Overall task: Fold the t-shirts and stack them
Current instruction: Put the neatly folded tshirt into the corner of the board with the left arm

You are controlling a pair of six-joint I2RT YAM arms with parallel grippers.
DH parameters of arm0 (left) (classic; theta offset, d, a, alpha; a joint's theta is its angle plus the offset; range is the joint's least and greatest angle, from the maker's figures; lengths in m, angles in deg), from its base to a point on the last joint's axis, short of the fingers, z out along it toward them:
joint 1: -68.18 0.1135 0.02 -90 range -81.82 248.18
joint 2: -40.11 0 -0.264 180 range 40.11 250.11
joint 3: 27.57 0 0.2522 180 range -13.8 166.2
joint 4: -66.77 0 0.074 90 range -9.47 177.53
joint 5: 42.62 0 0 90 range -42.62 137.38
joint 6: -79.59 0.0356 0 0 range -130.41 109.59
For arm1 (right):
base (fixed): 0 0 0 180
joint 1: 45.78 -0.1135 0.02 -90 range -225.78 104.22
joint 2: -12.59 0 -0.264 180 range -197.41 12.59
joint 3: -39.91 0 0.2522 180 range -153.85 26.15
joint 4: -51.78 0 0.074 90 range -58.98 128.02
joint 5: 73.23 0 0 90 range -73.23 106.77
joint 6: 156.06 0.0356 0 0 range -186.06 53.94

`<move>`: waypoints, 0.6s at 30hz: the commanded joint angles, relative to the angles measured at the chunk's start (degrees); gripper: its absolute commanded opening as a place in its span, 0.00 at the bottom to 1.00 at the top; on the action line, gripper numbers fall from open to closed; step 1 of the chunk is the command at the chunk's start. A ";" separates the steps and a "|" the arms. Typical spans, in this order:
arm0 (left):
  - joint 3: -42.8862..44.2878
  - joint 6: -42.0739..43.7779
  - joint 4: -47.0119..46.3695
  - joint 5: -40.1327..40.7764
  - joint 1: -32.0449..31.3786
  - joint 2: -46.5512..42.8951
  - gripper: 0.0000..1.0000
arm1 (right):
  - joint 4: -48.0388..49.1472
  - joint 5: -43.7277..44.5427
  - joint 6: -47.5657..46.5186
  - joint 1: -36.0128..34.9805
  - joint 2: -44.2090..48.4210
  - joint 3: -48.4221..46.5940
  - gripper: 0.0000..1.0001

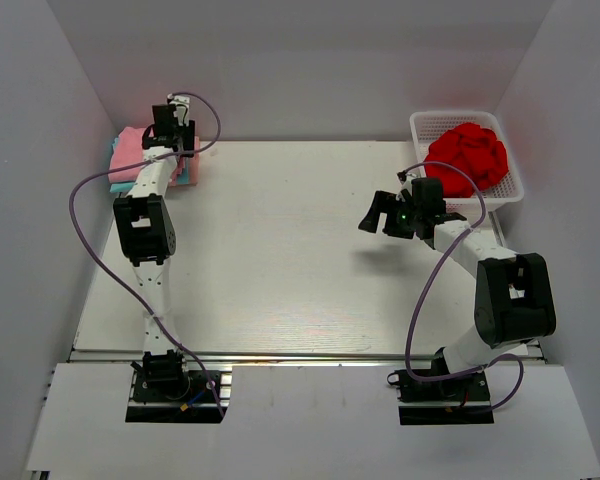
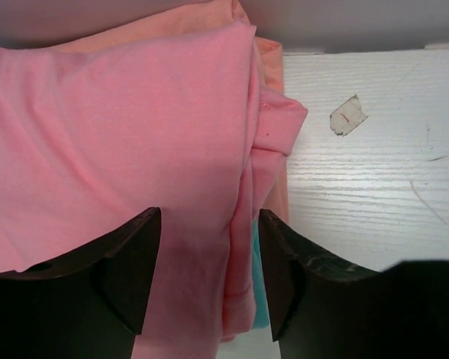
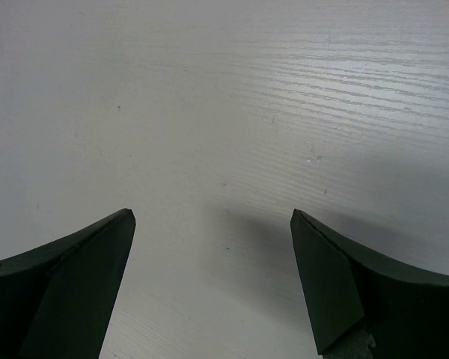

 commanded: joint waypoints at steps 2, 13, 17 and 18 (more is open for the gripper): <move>1.67 3.26 1.98 2.21 -0.78 0.15 0.60 | 0.19 -0.67 -0.48 0.13 -0.37 -2.29 0.90; 1.33 2.55 -0.04 4.07 -0.78 0.24 0.47 | 0.01 -1.20 -0.74 0.13 -0.73 -2.82 0.90; 1.85 2.55 0.49 3.54 -0.78 0.78 0.45 | -0.08 -1.03 -0.66 0.30 -0.64 -2.82 0.90; 1.85 2.55 -0.03 3.54 -0.78 0.78 0.43 | -0.08 -0.94 -0.66 0.22 -0.64 -2.82 0.90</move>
